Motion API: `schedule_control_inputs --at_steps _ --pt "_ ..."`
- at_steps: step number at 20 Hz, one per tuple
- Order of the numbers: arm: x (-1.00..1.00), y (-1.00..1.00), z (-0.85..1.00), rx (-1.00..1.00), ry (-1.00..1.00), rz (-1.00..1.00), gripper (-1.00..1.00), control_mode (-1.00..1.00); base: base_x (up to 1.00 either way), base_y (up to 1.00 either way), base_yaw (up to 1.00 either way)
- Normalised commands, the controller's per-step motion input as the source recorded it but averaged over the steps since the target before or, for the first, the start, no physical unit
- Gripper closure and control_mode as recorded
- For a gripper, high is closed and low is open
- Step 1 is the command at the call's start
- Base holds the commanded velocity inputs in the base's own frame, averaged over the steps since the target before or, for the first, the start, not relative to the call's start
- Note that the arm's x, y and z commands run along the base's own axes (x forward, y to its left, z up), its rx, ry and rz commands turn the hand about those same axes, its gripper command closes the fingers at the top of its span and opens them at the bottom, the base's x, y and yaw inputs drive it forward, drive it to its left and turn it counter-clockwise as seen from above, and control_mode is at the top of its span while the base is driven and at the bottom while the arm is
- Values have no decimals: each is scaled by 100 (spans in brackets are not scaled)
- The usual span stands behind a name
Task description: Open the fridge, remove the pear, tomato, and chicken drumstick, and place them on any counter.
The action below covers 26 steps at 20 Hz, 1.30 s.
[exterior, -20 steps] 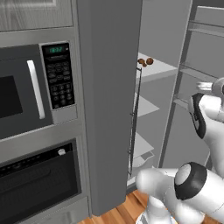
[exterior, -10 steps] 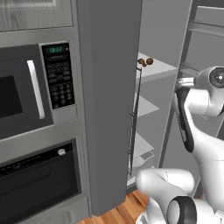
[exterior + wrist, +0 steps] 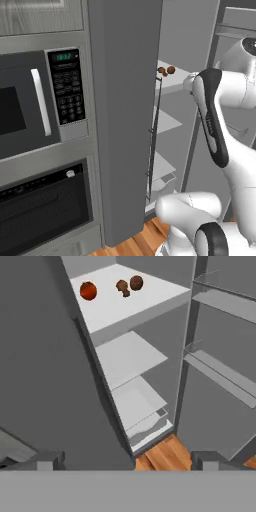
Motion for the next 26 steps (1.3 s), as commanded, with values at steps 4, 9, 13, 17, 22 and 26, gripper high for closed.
schedule_control_inputs --at_steps 4,9,13,17,22,26 --pt "-100 33 -36 8 2 1 -100 -100 0 0 0" --pt "-29 14 -20 0 3 9 -100 -100 0 0 0" --pt "0 1 -6 0 3 4 -100 -100 0 0 0" --pt "0 0 0 0 0 0 -100 100 21 -44 11" --pt "0 0 0 0 0 0 -100 100 58 -100 42" --pt "0 0 0 0 0 0 -100 100 43 -37 40"
